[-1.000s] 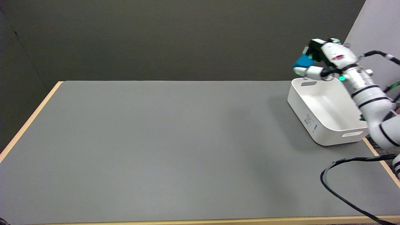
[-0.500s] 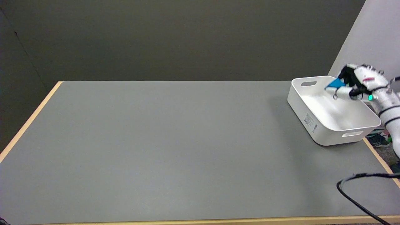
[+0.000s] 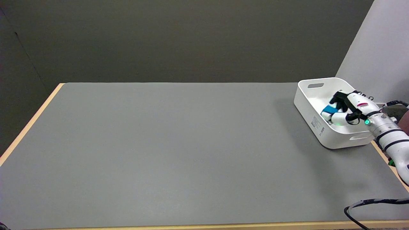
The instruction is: Place blue wooden cube into white box.
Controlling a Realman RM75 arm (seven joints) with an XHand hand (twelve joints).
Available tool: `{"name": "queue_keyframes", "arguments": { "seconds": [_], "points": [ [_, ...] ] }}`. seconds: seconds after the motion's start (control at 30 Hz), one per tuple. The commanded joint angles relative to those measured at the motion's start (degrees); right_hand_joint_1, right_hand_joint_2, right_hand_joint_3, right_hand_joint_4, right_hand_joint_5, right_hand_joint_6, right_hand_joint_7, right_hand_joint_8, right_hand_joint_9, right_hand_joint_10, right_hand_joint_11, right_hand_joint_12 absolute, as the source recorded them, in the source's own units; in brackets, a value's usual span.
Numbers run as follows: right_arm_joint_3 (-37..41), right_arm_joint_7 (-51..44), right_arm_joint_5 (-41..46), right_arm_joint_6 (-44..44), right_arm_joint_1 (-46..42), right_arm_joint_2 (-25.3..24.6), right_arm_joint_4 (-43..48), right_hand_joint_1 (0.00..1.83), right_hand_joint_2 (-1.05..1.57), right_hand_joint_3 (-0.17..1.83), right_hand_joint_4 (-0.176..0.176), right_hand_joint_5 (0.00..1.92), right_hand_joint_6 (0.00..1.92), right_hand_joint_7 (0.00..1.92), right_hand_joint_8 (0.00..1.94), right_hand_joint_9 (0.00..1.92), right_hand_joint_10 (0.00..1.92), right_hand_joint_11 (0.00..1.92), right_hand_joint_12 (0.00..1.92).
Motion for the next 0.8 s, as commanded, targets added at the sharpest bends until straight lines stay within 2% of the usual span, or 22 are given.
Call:
{"name": "queue_keyframes", "arguments": {
  "seconds": [0.03,0.23,0.37,0.47,0.63,0.7,0.77,0.8],
  "points": [
    [0.74,6.15,0.17,-8.40,-2.05,0.31,-5.31,0.73,0.79,0.89,-0.114,0.28,0.69,0.45,1.01,0.59,1.40,0.09,1.92],
    [2.32,6.07,0.19,-7.56,-1.65,1.41,-9.83,0.68,0.78,0.89,-0.095,0.26,0.62,0.44,0.78,0.51,1.26,0.21,1.90],
    [3.99,5.85,2.69,-7.04,-1.66,0.03,-17.48,0.67,0.76,0.90,-0.082,0.25,0.57,0.41,0.67,0.45,1.19,0.30,1.83],
    [4.05,6.17,6.38,-8.47,-2.01,-2.47,-26.44,0.67,0.75,0.90,-0.079,0.26,0.57,0.41,0.65,0.44,1.18,0.33,1.81],
    [-2.86,6.24,10.96,-18.07,-4.77,-7.11,-38.89,0.67,0.76,0.90,-0.080,0.27,0.60,0.42,0.65,0.44,1.17,0.34,1.80],
    [-6.57,7.53,11.65,-23.03,-5.76,-7.32,-41.86,0.68,0.77,0.90,-0.077,0.28,0.63,0.45,0.65,0.48,1.18,0.32,1.82],
    [-10.30,10.39,12.22,-26.63,-5.94,-7.06,-43.50,0.67,0.78,0.90,-0.065,0.29,0.66,0.48,0.65,0.49,1.19,0.32,1.83],
    [-12.97,12.80,12.93,-28.11,-5.77,-6.66,-44.12,0.68,0.79,0.90,-0.028,0.31,0.75,0.53,0.66,0.53,1.19,0.36,1.83]
  ]
}}
